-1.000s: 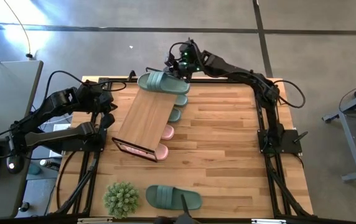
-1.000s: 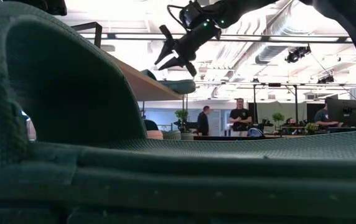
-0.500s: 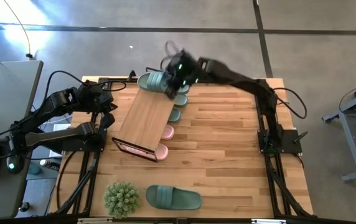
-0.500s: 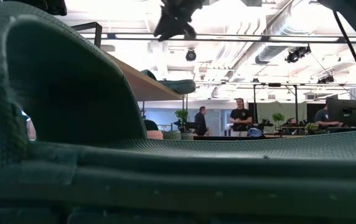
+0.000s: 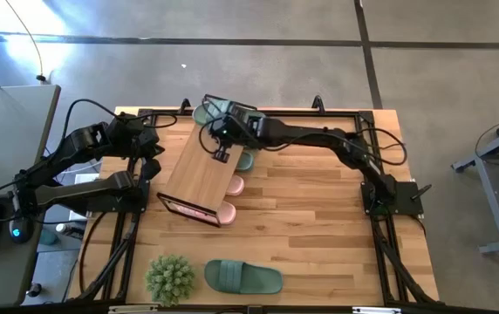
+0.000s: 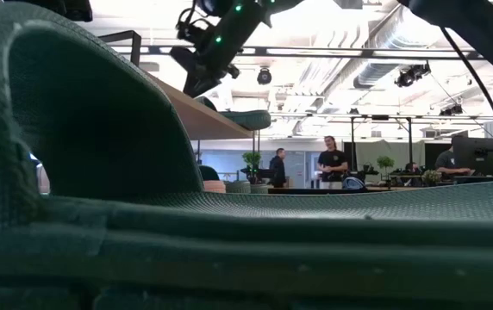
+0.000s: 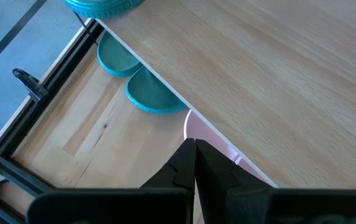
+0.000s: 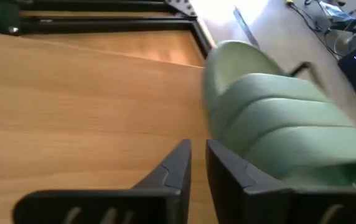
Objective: Pick and place slides into the shelf
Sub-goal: Put the green slide on the shelf
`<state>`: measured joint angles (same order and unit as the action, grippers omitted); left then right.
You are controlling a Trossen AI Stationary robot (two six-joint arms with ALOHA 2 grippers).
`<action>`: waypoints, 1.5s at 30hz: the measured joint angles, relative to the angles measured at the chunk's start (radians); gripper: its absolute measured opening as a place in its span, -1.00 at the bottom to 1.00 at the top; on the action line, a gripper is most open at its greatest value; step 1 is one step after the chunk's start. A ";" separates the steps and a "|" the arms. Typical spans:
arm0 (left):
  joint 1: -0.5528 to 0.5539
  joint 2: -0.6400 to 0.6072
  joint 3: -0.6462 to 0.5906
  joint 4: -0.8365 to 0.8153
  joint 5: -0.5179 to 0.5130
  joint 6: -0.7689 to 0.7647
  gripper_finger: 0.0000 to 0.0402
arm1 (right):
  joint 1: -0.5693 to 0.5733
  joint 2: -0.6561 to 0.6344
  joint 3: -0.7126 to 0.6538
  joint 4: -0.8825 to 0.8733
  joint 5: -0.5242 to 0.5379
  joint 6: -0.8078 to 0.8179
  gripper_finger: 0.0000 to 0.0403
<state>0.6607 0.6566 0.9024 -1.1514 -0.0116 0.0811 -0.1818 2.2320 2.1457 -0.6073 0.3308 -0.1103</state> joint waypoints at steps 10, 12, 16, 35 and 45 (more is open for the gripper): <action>0.000 0.000 0.000 0.000 0.000 0.000 -1.00 | -0.017 0.006 0.000 0.021 -0.067 -0.026 -0.99; 0.000 0.000 0.000 0.000 0.000 0.000 -1.00 | -0.025 0.006 0.000 0.020 -0.074 -0.021 -1.00; 0.000 0.000 0.000 0.000 0.000 0.000 -1.00 | -0.038 0.006 0.000 0.029 -0.077 -0.001 -1.00; 0.000 0.000 0.000 0.000 0.000 0.000 -1.00 | -0.074 0.006 0.000 0.050 -0.042 0.100 -1.00; 0.000 0.000 0.000 0.000 0.000 0.000 -1.00 | -0.080 0.006 0.000 0.082 -0.112 0.117 -1.00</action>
<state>0.6609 0.6567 0.9024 -1.1511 -0.0116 0.0814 -0.2619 2.2375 2.1456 -0.5249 0.2186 0.0072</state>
